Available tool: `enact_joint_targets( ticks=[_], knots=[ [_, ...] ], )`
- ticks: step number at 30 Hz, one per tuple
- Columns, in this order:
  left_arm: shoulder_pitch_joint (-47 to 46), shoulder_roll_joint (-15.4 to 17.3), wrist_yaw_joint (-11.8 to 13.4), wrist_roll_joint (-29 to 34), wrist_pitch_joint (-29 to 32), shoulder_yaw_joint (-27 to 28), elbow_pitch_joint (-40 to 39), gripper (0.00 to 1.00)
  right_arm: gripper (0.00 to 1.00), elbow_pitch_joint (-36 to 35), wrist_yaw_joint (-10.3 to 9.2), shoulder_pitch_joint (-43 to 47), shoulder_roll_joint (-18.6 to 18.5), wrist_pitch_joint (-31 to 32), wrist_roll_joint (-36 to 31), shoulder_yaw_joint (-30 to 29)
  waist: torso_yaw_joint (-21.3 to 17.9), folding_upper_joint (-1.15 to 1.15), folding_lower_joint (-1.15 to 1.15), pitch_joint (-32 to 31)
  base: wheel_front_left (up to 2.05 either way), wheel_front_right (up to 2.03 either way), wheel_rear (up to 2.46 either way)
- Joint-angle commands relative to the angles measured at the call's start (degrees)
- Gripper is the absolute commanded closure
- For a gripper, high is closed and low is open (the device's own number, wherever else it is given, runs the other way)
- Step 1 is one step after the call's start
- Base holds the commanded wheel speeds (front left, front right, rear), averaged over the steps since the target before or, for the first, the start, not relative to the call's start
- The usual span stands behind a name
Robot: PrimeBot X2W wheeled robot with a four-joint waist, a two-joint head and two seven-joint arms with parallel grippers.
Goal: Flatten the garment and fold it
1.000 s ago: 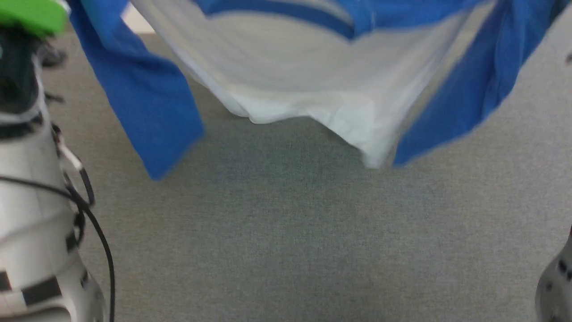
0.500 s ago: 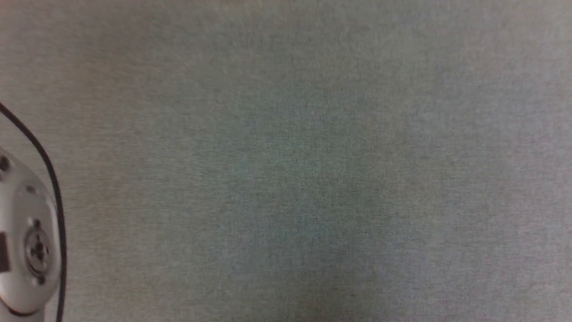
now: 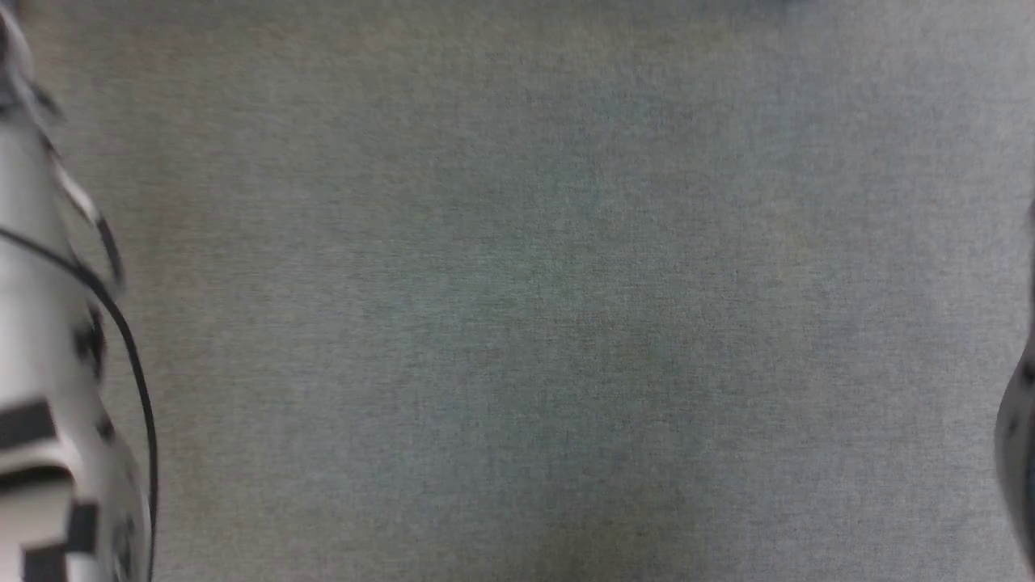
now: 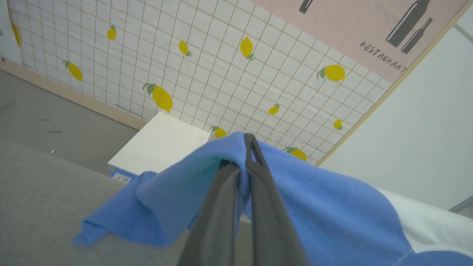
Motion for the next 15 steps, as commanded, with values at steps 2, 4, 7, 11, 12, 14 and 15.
enact_joint_targets(
  ticks=[2, 4, 7, 11, 12, 14, 15],
  knots=[
    [6.0, 0.9, -1.2, 0.8, 0.5, -0.8, 1.2, 1.00, 1.00, -0.2, -0.11, 6.0, -0.8, 0.4, 2.6, 0.7, 2.0, 0.00, -0.01, -5.1, 0.00, 0.00, 0.00],
    [11.3, 0.8, -2.0, 1.2, 1.1, -1.9, 1.8, 1.00, 1.00, -0.9, -0.11, 11.5, -1.0, 1.5, 5.1, 1.1, 2.3, 0.00, -0.01, -7.5, 0.00, 0.00, 0.00],
    [20.3, 0.8, -2.5, 1.5, 2.5, -3.1, 0.9, 1.00, 1.00, -3.8, -0.11, 20.5, -1.3, 3.6, 8.6, 1.1, 2.7, 0.00, -0.01, -11.2, 0.00, 0.00, 0.00],
    [32.0, -0.6, -1.2, 0.8, 4.1, -3.4, -2.4, 1.00, 1.00, -9.3, -0.11, 32.6, -1.3, 6.2, 10.9, 0.3, 3.1, 0.00, -0.01, -15.7, 0.00, 0.00, 0.00],
    [34.6, -0.9, -0.9, 0.7, 4.5, -3.4, -3.3, 1.00, 1.00, -10.5, -0.11, 35.2, -1.3, 6.6, 10.9, -0.1, 3.2, 0.00, -0.01, -16.6, 0.00, 0.00, 0.00],
    [40.1, -1.7, 0.1, 0.0, 5.3, -3.1, -5.3, 1.00, 1.00, -13.3, -0.11, 40.8, -0.9, 7.5, 10.7, -1.3, 3.3, 0.00, -0.01, -18.4, 0.00, 0.00, 0.00],
    [42.9, -2.1, 0.5, -0.3, 5.8, -3.1, -6.5, 1.00, 1.00, -14.8, -0.11, 43.5, -0.5, 7.9, 10.5, -2.1, 3.3, 0.00, -0.01, -19.2, 0.00, 0.00, 0.00]
  ],
)
